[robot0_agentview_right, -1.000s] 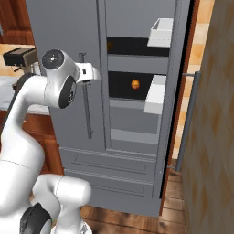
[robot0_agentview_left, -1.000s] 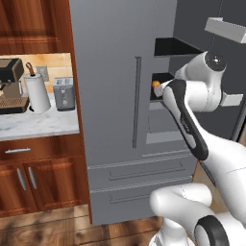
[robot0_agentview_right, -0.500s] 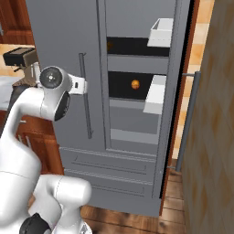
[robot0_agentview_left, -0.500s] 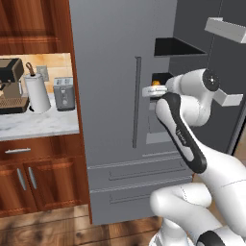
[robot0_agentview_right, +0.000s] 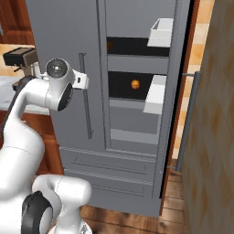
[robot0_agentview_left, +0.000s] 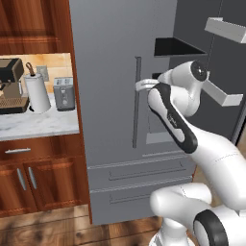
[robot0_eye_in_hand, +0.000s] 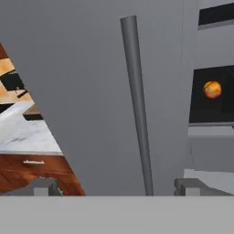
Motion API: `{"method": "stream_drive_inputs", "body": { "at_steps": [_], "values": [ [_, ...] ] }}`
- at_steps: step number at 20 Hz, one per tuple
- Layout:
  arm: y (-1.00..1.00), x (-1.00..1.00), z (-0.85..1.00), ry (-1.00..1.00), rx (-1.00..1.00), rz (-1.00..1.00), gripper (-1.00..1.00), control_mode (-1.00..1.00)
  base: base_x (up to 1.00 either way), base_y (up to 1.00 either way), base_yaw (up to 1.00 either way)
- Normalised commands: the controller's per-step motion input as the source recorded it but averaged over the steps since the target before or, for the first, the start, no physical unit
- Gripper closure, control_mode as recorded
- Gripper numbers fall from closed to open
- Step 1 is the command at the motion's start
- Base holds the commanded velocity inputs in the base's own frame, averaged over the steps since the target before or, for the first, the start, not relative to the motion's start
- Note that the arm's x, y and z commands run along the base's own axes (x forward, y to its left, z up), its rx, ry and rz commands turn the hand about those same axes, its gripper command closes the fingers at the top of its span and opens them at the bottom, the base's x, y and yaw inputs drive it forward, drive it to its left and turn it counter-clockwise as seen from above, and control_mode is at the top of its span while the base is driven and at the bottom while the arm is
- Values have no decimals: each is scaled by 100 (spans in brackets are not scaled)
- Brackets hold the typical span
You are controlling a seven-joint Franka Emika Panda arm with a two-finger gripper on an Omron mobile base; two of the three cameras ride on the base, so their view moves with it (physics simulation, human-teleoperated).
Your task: Retrieve the banana and peach from the fridge and place them into the bowl on the dining table.
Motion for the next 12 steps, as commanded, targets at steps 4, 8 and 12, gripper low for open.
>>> {"method": "stream_drive_inputs", "body": {
  "at_steps": [4, 8, 12],
  "values": [
    [0, 31, -12, -14, 0, -2, -100, -100, 0, 0, 0],
    [0, 44, -11, -8, 0, -3, -100, -100, 0, 0, 0],
    [0, 55, -3, -1, 0, -2, -100, -100, 0, 0, 0]
  ]
}}
